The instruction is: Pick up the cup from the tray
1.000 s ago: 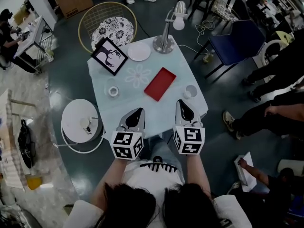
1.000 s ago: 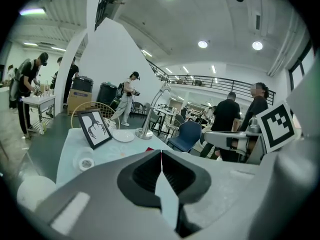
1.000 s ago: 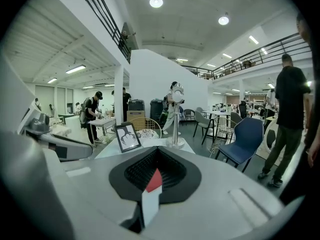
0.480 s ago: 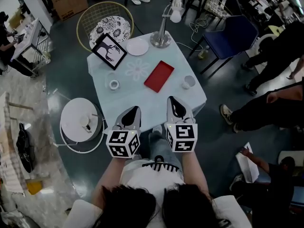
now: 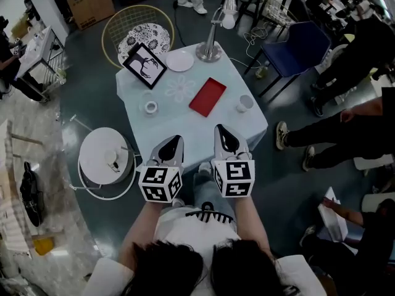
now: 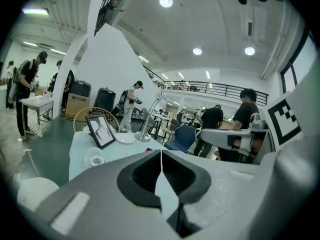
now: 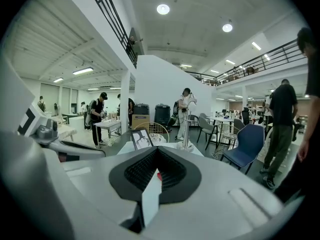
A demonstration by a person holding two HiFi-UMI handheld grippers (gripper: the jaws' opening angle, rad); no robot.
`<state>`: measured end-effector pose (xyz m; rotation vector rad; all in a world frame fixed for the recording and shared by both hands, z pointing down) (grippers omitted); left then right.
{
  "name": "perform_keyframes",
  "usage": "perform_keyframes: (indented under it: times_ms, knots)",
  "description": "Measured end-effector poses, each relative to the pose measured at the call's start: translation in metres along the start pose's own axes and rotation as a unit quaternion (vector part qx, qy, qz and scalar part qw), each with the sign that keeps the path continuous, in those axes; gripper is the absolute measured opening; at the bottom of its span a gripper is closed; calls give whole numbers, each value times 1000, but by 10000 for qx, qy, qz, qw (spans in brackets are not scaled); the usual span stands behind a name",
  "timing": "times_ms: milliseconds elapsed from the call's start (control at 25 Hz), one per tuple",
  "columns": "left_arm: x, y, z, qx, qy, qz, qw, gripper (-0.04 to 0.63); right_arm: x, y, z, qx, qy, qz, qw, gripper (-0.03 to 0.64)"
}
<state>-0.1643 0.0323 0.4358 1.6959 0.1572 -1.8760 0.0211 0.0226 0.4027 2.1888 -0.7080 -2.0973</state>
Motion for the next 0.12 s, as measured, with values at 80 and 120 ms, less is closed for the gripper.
perform_keyframes:
  times_ms: [80,120]
  knots:
    - [-3,-6,2,4,-4,20,10000,2,0,-4,6,-18,-47,-17,10000,21]
    - [-4,-9,3,9,-14,17,10000,2,0,-6,9,-27,-67,-29,10000,21]
Point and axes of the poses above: the fingertips, and each gripper's own axes: y forward along the fingers, z to its left, x out of its top, the point moved 9 cm from there along -y, backward along the fingers, and after that the axes turned 8 degrees about y, right-handed, at the moved point
